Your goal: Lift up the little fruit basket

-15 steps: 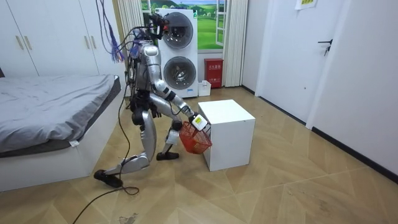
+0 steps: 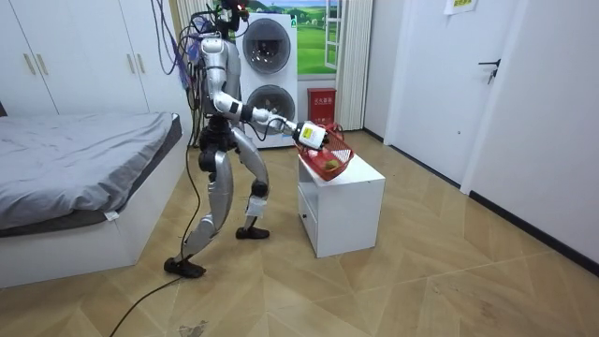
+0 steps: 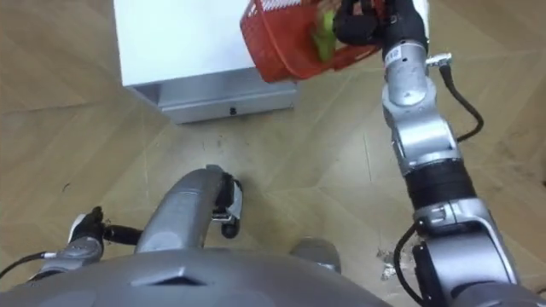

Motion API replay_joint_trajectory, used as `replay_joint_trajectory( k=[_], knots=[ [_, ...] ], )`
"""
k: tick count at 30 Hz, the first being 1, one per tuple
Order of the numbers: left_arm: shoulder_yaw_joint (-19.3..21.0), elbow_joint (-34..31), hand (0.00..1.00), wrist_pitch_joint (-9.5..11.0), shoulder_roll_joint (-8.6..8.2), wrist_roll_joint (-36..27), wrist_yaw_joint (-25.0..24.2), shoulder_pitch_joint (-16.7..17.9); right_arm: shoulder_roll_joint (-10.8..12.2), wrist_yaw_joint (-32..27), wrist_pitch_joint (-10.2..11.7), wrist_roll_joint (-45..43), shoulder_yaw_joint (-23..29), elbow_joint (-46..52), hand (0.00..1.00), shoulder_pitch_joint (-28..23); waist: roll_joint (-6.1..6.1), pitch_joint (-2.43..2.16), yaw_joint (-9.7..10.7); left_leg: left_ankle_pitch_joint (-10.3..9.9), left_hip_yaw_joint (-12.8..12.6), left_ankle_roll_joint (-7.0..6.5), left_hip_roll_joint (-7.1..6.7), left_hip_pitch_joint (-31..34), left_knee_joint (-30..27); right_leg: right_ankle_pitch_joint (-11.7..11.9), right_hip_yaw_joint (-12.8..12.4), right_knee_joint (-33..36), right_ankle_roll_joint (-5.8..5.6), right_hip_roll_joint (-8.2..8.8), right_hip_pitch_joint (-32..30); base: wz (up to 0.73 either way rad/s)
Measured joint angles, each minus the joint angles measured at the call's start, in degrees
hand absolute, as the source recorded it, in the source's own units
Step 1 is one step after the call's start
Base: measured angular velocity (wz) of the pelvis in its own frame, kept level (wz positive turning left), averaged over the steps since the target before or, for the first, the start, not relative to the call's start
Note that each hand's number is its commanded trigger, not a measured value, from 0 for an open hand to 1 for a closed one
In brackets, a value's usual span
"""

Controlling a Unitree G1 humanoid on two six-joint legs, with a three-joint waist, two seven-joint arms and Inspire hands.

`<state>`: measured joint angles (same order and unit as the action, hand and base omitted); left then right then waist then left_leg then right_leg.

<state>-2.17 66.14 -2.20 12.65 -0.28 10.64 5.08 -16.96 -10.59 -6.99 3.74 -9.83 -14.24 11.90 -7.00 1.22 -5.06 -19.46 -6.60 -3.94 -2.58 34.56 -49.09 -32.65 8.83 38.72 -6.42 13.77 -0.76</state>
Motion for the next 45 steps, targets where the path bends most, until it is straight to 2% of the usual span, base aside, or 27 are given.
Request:
replay_joint_trajectory(
  k=[2,5,7,8,9,10,11,13,14,15,16,17,19,21,22,25,30,32,33,34,35,36,37,39,41,42,45],
  knots=[
    [0.1,-1.1,0.00,-0.4,-0.14,0.0,0.0,1.4,0.2,0.9,0.1,0.3,0.0,0.4,1.00,0.0,-0.10,-0.28,-0.2,0.0,0.2,0.00,-0.02,-1.2,1.1,1.5,0.1,1.3,0.18,-0.07,0.2,0.05],
    [1.3,-2.2,0.00,-0.8,-0.20,0.7,0.1,1.6,1.6,1.6,0.3,0.2,0.0,0.2,1.00,-1.1,0.12,-0.27,0.0,-0.2,0.6,-0.37,-0.30,-4.9,3.5,7.6,-0.7,7.5,1.71,0.23,-0.5,0.15],
    [2.0,-2.6,0.00,-0.9,-0.12,-0.3,0.4,1.0,2.8,2.7,1.6,0.3,-0.1,0.3,1.00,-3.3,0.55,-0.15,0.0,-0.6,1.1,-1.04,-1.00,-9.3,6.2,17.0,-1.4,15.2,2.88,1.27,-2.7,0.06],
    [2.0,-2.6,0.00,-0.9,-0.27,-0.3,0.4,0.8,2.9,3.1,1.8,0.3,-0.1,0.3,1.00,-3.7,0.94,-0.15,0.0,-0.7,1.2,-1.25,-1.07,-10.3,6.6,19.7,-1.9,16.7,3.29,1.24,-3.3,0.00],
    [1.8,-2.6,0.00,-0.9,-0.46,-0.3,0.4,0.3,3.0,3.6,2.1,0.3,-0.1,0.3,1.00,-4.2,1.80,-0.25,0.4,-0.9,1.4,-1.67,-1.17,-12.0,7.6,25.4,-2.8,19.3,3.66,1.22,-4.5,0.00],
    [1.5,-2.6,0.00,-0.8,-0.36,-0.3,0.4,-0.7,3.1,4.1,2.1,0.2,-0.1,0.3,1.00,-4.7,2.45,-0.32,0.6,-0.9,1.7,-1.91,-1.29,-13.7,9.1,30.0,-3.6,20.9,3.04,1.11,-5.7,-0.06],
    [1.2,-2.7,0.00,-0.7,-0.18,-0.4,0.5,-1.2,3.2,4.3,2.1,0.2,-0.2,0.3,1.00,-4.9,2.62,-0.29,0.1,-0.8,1.7,-2.01,-1.26,-14.4,9.9,30.6,-4.4,22.0,2.68,1.08,-6.7,-0.12],
    [-0.8,-2.7,0.00,-0.1,0.18,-0.7,1.1,-3.1,3.2,5.1,2.0,0.2,-0.3,0.3,1.00,-5.4,3.26,-0.30,0.0,-0.1,1.8,-2.13,-1.16,-17.6,13.9,23.4,-5.0,24.1,1.75,0.88,-11.5,-0.11],
    [-1.0,-2.7,0.00,0.0,0.10,-0.6,1.1,-3.3,3.2,5.2,1.9,0.2,-0.3,0.3,1.00,-5.3,3.47,-0.32,-0.1,0.2,1.8,-2.00,-1.04,-18.6,15.0,21.3,-4.9,23.5,1.71,0.68,-12.7,-0.04],
    [-1.4,-3.1,0.00,0.2,0.02,-0.7,1.0,-3.5,3.1,5.4,2.0,0.3,-0.3,0.5,1.00,-5.2,4.19,-0.39,0.0,0.3,2.1,-1.76,-0.28,-20.2,16.5,18.0,-4.9,19.5,1.34,-0.65,-14.3,0.00],
    [-1.5,-3.3,0.00,0.5,-0.06,-0.7,1.0,-3.5,3.1,5.4,2.0,0.1,-0.3,0.6,1.00,-5.3,4.58,-0.28,0.1,0.5,2.6,-1.48,0.07,-21.3,17.4,16.9,-5.2,16.2,1.23,-1.80,-14.3,0.10],
    [-1.5,-3.3,0.00,1.1,-0.21,-1.0,1.0,-3.3,3.3,5.4,2.0,0.0,-0.3,0.8,1.00,-5.5,4.71,-0.38,0.2,1.1,3.1,-0.75,0.48,-23.7,20.0,16.0,-6.0,7.2,1.34,-3.75,-13.8,0.19],
    [-1.4,-3.3,0.00,1.4,-0.83,-1.3,0.9,-2.9,3.1,5.4,2.2,0.0,-0.1,2.5,1.00,-5.9,4.61,-0.59,0.5,1.4,4.8,0.47,0.75,-26.3,22.7,17.0,-4.9,-9.6,1.97,-6.12,-11.1,0.33],
    [-1.3,-3.8,0.00,1.5,-1.50,-1.3,0.9,-2.0,3.1,5.5,2.3,0.2,-0.1,2.9,1.00,-6.0,5.16,-1.45,0.6,2.6,5.8,2.15,1.41,-27.6,25.3,18.3,-2.1,-13.6,3.31,-7.19,-8.5,0.31],
    [-0.9,-3.9,0.00,1.5,-1.59,-1.3,0.7,-1.5,3.1,5.6,2.3,0.2,-0.1,4.1,1.00,-6.5,5.11,-1.45,0.5,3.4,6.0,2.86,2.14,-29.0,28.1,18.9,-0.8,-16.2,3.98,-7.93,-6.9,0.29],
    [-0.3,-3.9,0.00,1.7,-2.15,-1.3,-0.1,0.6,3.1,6.8,2.4,0.8,-0.2,6.6,1.00,-7.2,4.75,-1.46,-0.3,5.5,7.0,4.20,3.19,-32.8,34.4,19.7,-0.8,-20.8,4.93,-9.60,-3.6,0.13],
    [0.3,-4.3,0.00,2.1,-2.33,-1.2,-0.7,3.2,3.1,7.0,3.6,0.2,-0.2,7.2,1.00,-7.2,4.01,-1.32,-0.3,6.2,9.1,4.98,4.12,-36.7,37.9,19.9,-0.1,-25.5,5.22,-11.14,1.6,0.19],
    [0.3,-4.6,0.00,2.1,-2.37,-1.1,-1.4,3.6,3.1,7.0,3.8,-0.2,-0.5,7.2,1.00,-7.3,3.91,-1.25,-0.4,6.3,11.5,5.12,4.32,-37.4,38.1,19.9,0.3,-24.6,5.22,-11.46,1.8,0.08],
    [0.4,-5.1,0.00,2.1,-2.38,-0.2,-1.4,3.7,3.1,7.0,3.9,-0.7,-0.8,7.2,1.00,-7.4,4.20,-1.01,-1.0,6.4,15.0,5.08,5.47,-38.4,38.6,19.8,1.3,-21.0,5.40,-12.00,-0.1,-0.36],
    [1.7,-5.8,0.00,2.5,-2.20,0.7,-1.5,3.7,3.6,7.1,4.2,-1.0,-1.3,7.1,1.00,-7.2,5.00,-0.61,-2.1,6.5,19.4,5.14,7.60,-38.8,39.2,17.9,0.0,-21.5,7.07,-14.89,-3.5,-0.60],
    [3.2,-5.7,0.00,2.9,-1.97,1.2,-1.5,3.7,3.8,7.0,4.5,-1.4,-2.4,7.1,1.00,-6.5,4.55,-0.69,-2.4,6.4,19.5,5.31,8.32,-38.1,38.8,19.8,-1.2,-26.0,9.06,-16.06,-5.3,-0.69],
    [5.7,-4.6,0.00,3.0,-1.78,1.8,-1.6,3.5,3.4,6.9,4.9,-1.6,-4.1,7.8,1.00,-5.7,3.25,-0.59,-2.1,5.4,17.8,7.28,9.10,-36.3,37.3,29.7,0.3,-30.1,10.47,-16.55,-6.8,-0.22],
    [5.4,-3.4,0.00,2.9,-1.84,2.2,-1.6,2.7,3.3,6.1,4.9,-1.3,-4.8,7.4,1.00,-6.2,3.16,-0.57,-1.4,5.0,14.8,8.43,9.65,-36.0,37.6,30.2,0.6,-30.1,10.85,-16.83,-6.1,0.09],
    [4.1,-4.1,0.00,3.0,-2.57,2.2,-1.7,2.5,3.2,5.7,4.9,-1.1,-4.6,6.2,1.00,-6.2,2.79,-0.45,-1.5,5.4,10.8,8.28,9.23,-33.7,39.2,30.2,-1.3,-30.2,10.75,-16.09,-5.2,0.48],
    [4.2,-4.7,0.00,3.1,-2.51,2.2,-1.4,2.4,3.4,5.8,5.0,-1.1,-4.5,3.9,1.00,-5.1,2.02,-0.32,-2.8,9.9,8.0,7.28,8.67,-29.2,39.1,29.6,-1.0,-30.0,9.83,-15.20,-5.2,0.28],
    [4.4,-4.3,0.00,2.6,-2.27,3.2,-1.0,2.4,4.7,6.2,5.0,-1.4,-4.6,2.4,1.00,-4.9,1.62,-0.68,-4.1,10.4,7.5,7.13,8.30,-29.4,38.8,29.3,0.7,-30.1,9.34,-14.92,-5.1,0.09],
    [4.2,-2.5,0.00,1.0,-2.09,5.0,-1.0,2.9,5.9,6.9,5.0,-1.0,-4.9,0.0,1.00,-4.8,1.83,-0.40,-6.2,10.8,9.2,6.57,6.61,-30.0,39.7,28.8,4.0,-30.3,8.53,-13.86,-4.3,0.25]
  ],
)
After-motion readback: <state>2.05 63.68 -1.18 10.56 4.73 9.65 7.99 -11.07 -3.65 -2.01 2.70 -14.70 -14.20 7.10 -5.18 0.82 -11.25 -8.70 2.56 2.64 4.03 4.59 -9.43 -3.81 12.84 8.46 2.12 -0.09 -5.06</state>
